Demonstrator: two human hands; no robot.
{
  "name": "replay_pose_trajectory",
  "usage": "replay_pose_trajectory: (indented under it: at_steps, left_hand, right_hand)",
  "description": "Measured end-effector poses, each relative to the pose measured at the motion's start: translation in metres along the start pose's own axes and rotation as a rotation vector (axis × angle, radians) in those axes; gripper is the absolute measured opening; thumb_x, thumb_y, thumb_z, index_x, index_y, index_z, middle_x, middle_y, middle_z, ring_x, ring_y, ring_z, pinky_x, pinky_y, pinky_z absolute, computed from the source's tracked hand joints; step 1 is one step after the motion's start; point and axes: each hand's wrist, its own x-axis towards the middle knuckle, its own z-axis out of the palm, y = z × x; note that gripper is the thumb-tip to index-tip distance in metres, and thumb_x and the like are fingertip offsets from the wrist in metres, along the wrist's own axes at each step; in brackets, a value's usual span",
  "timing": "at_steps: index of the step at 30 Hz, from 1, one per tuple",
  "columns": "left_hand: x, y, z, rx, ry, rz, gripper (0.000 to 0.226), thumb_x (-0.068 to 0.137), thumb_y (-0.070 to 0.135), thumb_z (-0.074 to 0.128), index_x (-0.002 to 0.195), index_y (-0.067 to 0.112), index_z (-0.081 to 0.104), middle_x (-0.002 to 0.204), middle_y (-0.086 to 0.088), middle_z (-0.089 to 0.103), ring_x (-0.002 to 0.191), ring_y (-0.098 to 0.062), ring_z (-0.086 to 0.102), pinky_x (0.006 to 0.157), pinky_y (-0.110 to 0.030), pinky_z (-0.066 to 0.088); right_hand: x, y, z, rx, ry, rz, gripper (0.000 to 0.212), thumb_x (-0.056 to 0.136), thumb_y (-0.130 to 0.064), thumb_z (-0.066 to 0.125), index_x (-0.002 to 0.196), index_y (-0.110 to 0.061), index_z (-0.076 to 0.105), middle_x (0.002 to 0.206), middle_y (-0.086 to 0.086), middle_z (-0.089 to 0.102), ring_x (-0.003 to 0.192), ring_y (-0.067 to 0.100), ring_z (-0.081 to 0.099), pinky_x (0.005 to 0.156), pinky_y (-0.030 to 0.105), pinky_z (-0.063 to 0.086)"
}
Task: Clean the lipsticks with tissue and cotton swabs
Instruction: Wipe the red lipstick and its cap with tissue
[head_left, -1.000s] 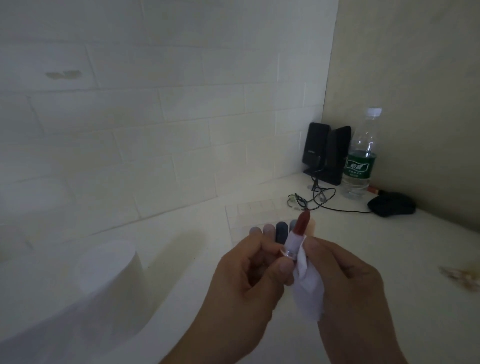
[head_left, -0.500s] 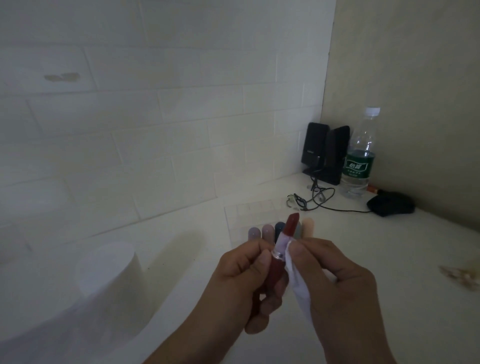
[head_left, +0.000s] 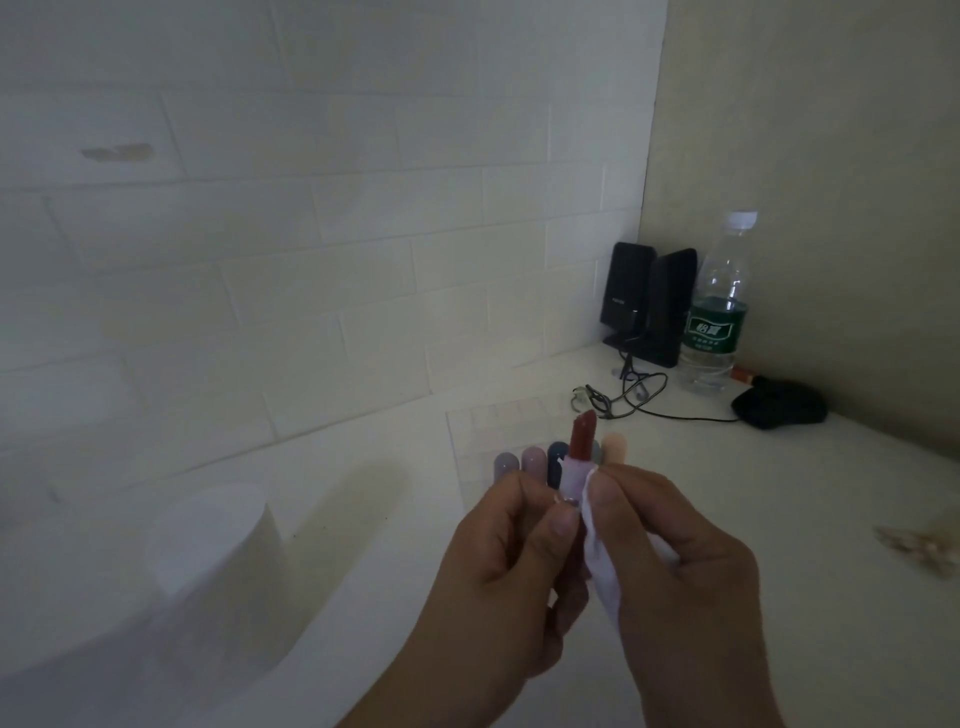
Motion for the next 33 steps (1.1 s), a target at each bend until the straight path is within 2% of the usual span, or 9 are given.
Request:
replay_pose_trajectory:
  at_steps: [2,6,8,13,17,20,23,28,33]
  left_hand:
    - [0.001,-0.002,-0.001,-0.006,-0.007,0.01,0.029,0.094,0.026,0.057,0.084,-0.001,0.053,0.104,-0.036,0.059,0.096,-0.041,0.067,0.036,-0.013,0.033]
    - [0.0,0.001,-0.006,-0.04,-0.101,-0.084,0.036,0.086,0.038,0.051,0.087,0.003,0.061,0.069,-0.009,0.059,0.044,-0.016,0.046,0.039,-0.013,0.028]
    - [0.0,0.005,-0.009,-0.134,-0.126,-0.172,0.031,0.083,0.038,0.05,0.075,0.013,0.066,0.064,-0.007,0.055,0.042,-0.013,0.042,0.038,-0.011,0.027]
    - [0.0,0.011,-0.016,-0.217,-0.169,-0.311,0.037,0.089,0.044,0.057,0.065,0.018,0.064,0.06,-0.005,0.048,0.041,-0.012,0.04,0.038,-0.011,0.021]
    - [-0.001,0.011,-0.022,-0.327,-0.238,-0.421,0.037,0.09,0.042,0.048,0.068,0.015,0.063,0.062,-0.003,0.045,0.042,-0.011,0.038,0.035,-0.011,0.02]
    - [-0.001,0.008,-0.023,-0.472,-0.331,-0.431,0.031,0.092,0.039,0.052,0.08,0.015,0.066,0.066,-0.002,0.048,0.046,-0.01,0.042,0.034,-0.013,0.029]
    - [0.004,0.008,-0.025,-0.688,-0.474,-0.328,0.023,0.098,0.03,0.05,0.103,0.011,0.063,0.08,-0.003,0.053,0.06,-0.011,0.05,0.043,-0.016,0.04]
    - [0.013,-0.001,-0.034,-0.879,-0.462,-0.258,0.034,0.104,0.026,0.033,0.109,0.006,0.06,0.086,-0.006,0.053,0.066,-0.014,0.051,0.048,-0.02,0.042]
    - [0.013,-0.005,-0.039,-0.874,-0.295,-0.229,0.042,0.098,0.029,0.033,0.094,0.008,0.068,0.074,-0.004,0.053,0.054,-0.012,0.047,0.038,-0.018,0.037]
  right_hand:
    - [0.002,0.003,-0.001,0.056,-0.027,0.072,0.006,0.08,-0.044,0.072,0.075,-0.044,0.073,0.082,-0.01,0.074,0.083,0.009,0.07,0.073,0.023,0.054]
    - [0.008,0.006,-0.007,0.056,-0.046,0.146,0.025,0.077,-0.03,0.061,0.065,-0.05,0.071,0.073,-0.024,0.07,0.075,-0.01,0.065,0.066,0.004,0.047]
    - [0.005,0.0,-0.005,0.077,-0.086,0.173,0.019,0.08,-0.029,0.061,0.07,-0.037,0.075,0.073,-0.014,0.072,0.07,-0.002,0.068,0.064,0.009,0.049]
    - [0.005,-0.014,-0.002,0.145,-0.173,0.244,0.023,0.069,-0.033,0.062,0.053,-0.048,0.07,0.063,-0.013,0.071,0.06,-0.002,0.067,0.052,0.008,0.047]
    - [0.009,-0.007,-0.003,0.244,-0.16,0.442,0.012,0.07,-0.024,0.08,0.059,-0.024,0.075,0.057,-0.003,0.069,0.043,0.007,0.062,0.041,0.016,0.047]
    - [0.011,-0.001,-0.006,0.347,-0.195,0.544,0.02,0.066,-0.036,0.081,0.061,-0.017,0.077,0.061,0.001,0.07,0.046,0.016,0.064,0.045,0.025,0.052]
    - [0.021,0.001,-0.019,0.449,-0.233,0.615,0.044,0.072,-0.042,0.075,0.1,-0.008,0.074,0.097,0.019,0.071,0.083,0.036,0.069,0.079,0.05,0.053]
    - [0.031,-0.012,-0.03,0.651,-0.326,0.775,0.037,0.09,-0.028,0.046,0.091,-0.008,0.077,0.099,0.011,0.073,0.085,0.019,0.072,0.065,0.026,0.058]
    - [0.028,-0.02,-0.028,0.515,-0.269,0.842,0.028,0.09,-0.027,0.052,0.094,-0.008,0.072,0.091,0.011,0.074,0.073,0.018,0.071,0.056,0.024,0.055]
